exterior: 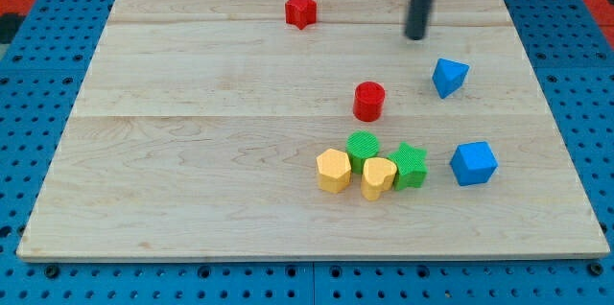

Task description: Place the blue triangle at bottom right to the red star

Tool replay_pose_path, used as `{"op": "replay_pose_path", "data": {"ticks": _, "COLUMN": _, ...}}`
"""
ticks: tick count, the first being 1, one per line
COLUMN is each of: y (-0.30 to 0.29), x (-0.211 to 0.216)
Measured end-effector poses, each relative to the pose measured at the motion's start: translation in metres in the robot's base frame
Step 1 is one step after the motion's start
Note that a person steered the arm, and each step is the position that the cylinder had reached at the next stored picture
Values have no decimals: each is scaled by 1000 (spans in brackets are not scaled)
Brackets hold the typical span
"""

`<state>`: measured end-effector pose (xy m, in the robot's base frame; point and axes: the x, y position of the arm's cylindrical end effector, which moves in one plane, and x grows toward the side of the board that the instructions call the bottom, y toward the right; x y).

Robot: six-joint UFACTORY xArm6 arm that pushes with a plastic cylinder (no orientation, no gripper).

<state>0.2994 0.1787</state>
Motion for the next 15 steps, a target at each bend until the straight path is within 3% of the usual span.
{"op": "replay_pose_path", "data": {"ticks": 2, "y": 7, "x": 92}}
{"op": "replay_pose_path", "data": {"ticks": 3, "y": -9, "x": 101}}
{"op": "replay_pose_path", "data": {"ticks": 4, "y": 8, "x": 157}}
{"op": "replay_pose_path", "data": {"ticks": 5, "y": -20, "x": 158}}
{"op": "replay_pose_path", "data": {"ticks": 8, "y": -151, "x": 80}}
{"op": "replay_pose_path", "data": {"ticks": 10, "y": -151, "x": 12}}
{"op": "replay_pose_path", "data": {"ticks": 12, "y": -197, "x": -10}}
{"op": "replay_pose_path", "data": {"ticks": 15, "y": -154, "x": -44}}
